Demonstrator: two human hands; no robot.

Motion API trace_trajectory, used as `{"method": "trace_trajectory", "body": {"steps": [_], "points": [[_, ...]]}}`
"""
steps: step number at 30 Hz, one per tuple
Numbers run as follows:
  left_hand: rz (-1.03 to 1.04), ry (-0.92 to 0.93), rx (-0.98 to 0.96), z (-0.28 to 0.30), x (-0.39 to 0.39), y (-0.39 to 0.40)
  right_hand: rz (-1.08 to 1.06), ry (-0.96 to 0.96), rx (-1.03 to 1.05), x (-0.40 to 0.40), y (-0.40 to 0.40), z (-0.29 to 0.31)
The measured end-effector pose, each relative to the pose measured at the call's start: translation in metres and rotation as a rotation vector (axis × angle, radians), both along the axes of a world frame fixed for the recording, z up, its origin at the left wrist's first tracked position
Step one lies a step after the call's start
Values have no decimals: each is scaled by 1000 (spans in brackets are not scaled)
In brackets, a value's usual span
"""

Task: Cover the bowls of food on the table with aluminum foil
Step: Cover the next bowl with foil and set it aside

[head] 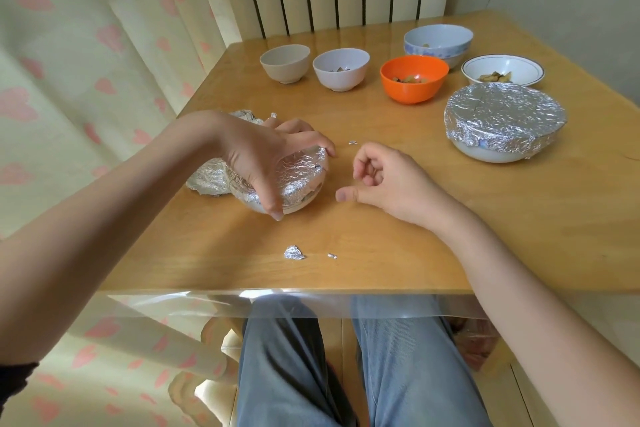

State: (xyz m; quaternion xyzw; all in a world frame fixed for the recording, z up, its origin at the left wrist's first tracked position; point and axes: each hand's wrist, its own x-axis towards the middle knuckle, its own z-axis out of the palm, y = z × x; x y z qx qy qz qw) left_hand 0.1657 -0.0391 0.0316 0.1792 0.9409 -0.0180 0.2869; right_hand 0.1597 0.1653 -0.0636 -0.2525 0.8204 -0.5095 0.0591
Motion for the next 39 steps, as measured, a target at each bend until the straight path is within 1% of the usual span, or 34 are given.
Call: {"method": "trace_trajectory", "body": {"steps": [3,7,10,12,14,17,18,22,25,28,30,32,34,36,37,39], "points": [[17,-27,-40,5,-1,0,-64,40,-53,5,1,-4],[37,11,-39,8,2,-3,-116,121,46,13,-2,-8],[46,-14,-54,7,4,-10,-195,114,40,24,-3,-8],[58,-32,-30,4,4,-13,-238,29,-5,35,-2,-10],[66,6,-8,0,5,-12,-258,-111,-73,47,-2,-10],[141,70,-23,-3,8,-4,-136,-410,-237,62,-10,-4],[183,87,-30,-5,10,1,-86,-470,-265,64,-13,-1],[407,138,-26,-11,15,15,47,-480,-304,58,-24,4],[562,111,87,-10,18,16,66,-502,-299,44,-26,4],[660,9,305,1,21,8,74,-528,-293,26,-25,7],[689,-51,400,11,21,-3,115,-518,-235,17,-21,8],[588,-78,370,20,17,-18,108,-447,-137,13,-14,8],[389,-32,271,25,14,-27,27,-349,-88,10,-6,6],[186,45,163,21,10,-26,-30,-250,-130,10,-1,5],[115,67,117,16,7,-23,-39,-202,-149,9,-1,4],[53,58,60,6,0,-15,-18,-139,-177,7,-4,4]]}}
